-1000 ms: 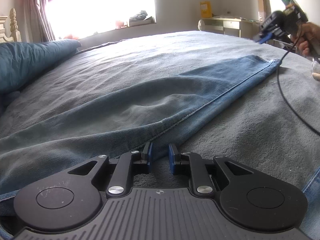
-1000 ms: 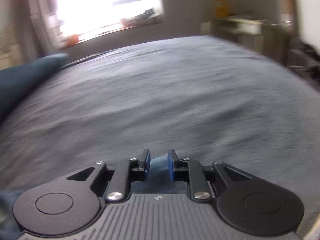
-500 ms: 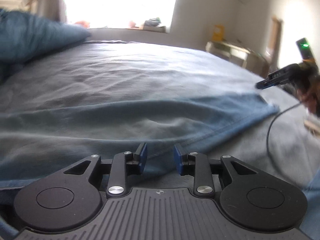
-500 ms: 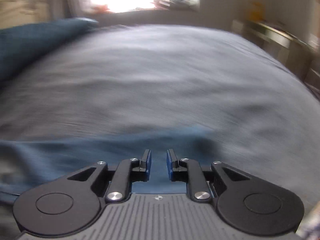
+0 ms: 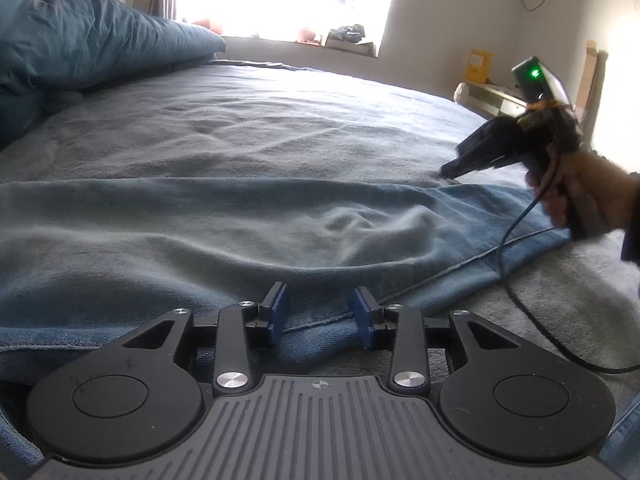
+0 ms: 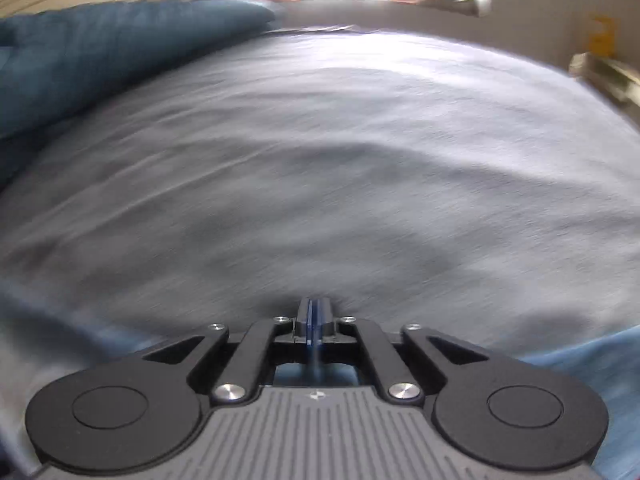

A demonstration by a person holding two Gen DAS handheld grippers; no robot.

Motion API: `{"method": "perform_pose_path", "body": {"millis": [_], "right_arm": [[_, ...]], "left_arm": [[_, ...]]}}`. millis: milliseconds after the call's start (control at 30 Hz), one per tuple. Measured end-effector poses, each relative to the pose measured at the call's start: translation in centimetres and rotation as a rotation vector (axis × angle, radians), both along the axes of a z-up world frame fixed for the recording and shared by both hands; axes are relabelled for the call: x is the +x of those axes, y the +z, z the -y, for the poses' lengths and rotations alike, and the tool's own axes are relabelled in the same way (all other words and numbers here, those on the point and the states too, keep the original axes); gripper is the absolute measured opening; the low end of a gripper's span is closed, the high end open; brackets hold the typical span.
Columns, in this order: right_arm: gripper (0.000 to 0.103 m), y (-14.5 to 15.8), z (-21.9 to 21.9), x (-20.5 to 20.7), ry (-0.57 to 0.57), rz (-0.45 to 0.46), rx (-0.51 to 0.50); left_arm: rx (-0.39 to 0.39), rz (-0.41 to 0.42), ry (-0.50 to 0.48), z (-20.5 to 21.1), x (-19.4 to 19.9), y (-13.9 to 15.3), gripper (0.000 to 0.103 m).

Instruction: Fold clothes

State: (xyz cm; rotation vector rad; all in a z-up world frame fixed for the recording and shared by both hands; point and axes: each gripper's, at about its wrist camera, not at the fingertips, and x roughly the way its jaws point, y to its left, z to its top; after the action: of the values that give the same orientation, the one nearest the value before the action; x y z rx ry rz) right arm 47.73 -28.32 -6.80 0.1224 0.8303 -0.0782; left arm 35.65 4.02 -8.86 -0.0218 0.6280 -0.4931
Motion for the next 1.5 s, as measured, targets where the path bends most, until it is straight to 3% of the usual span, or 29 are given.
{"method": "perform_pose_path", "body": {"millis": [133,200,267,300,367,433,467,500,567,767,867,967,1100,1200,1400,1500], "right_arm": [[0.007,1.1,-1.2,-4.0,0.197,-0.007,0.174],[0.007,-0.1,-1.7,-5.8,0.254,-0.066,0.146],[0.001,-1.3,1.3,-7.0,0.211,-0.062,0.107],[0.0,-1.5,3.9,-7.7,0.151,-0.054,0.123],[0.0,-1.1,10.5,-9.5,-0.087,-0.053,0.143],[0.0,-0.3,15.8,-11.6,-0.31,-0.072,0.08],[0.006,0.4,17.5,-13.0,-0.392,-0.08,0.044],[0.009,1.5,17.8,-14.7,-0.41,-0.068,0.02],[0.01,4.4,17.0,-18.9,-0.373,-0.003,0.009],[0.038,13.3,10.7,-34.7,-0.193,0.279,0.018],[0.043,15.6,7.9,-41.0,-0.141,0.365,-0.007],[0.052,15.4,5.8,-45.7,-0.091,0.406,0.03],[0.053,12.2,3.2,-49.6,-0.026,0.389,0.149],[0.053,8.3,1.6,-51.2,-0.005,0.324,0.332],[0.053,0.5,1.7,-51.8,-0.083,0.174,0.791],[0.053,-1.5,2.0,-51.6,-0.132,0.126,0.918]], "left_arm": [[0.001,-0.002,-0.008,0.1,0.0,-0.1,0.04],[0.003,0.0,-0.01,0.1,-0.2,-0.1,0.04],[-0.005,-0.003,-0.013,0.0,-0.1,-0.1,0.04],[-0.011,-0.005,-0.014,0.0,0.0,-0.1,0.04],[-0.024,-0.01,-0.014,-0.2,0.1,-0.1,0.04],[-0.032,-0.012,-0.017,-0.3,0.0,-0.1,0.041],[-0.036,-0.013,-0.017,-0.4,0.0,0.0,0.041],[-0.044,-0.009,-0.015,-0.5,-0.1,0.1,0.041],[-0.057,0.027,-0.011,-0.6,-0.6,0.9,0.041],[-0.12,0.133,0.036,-1.1,-6.8,5.4,0.046],[-0.197,0.113,0.064,-1.9,-12.2,6.6,0.055],[-0.237,0.07,0.132,-3.6,-17.5,6.2,0.056],[-0.269,0.02,0.273,-7.4,-23.8,5.0,0.056],[-0.295,-0.004,0.4,-11.0,-27.1,3.9,0.057],[-0.366,-0.057,0.651,-18.1,-27.6,1.1,0.057],[-0.488,-0.083,0.714,-20.9,-26.7,-0.1,0.057]]}}
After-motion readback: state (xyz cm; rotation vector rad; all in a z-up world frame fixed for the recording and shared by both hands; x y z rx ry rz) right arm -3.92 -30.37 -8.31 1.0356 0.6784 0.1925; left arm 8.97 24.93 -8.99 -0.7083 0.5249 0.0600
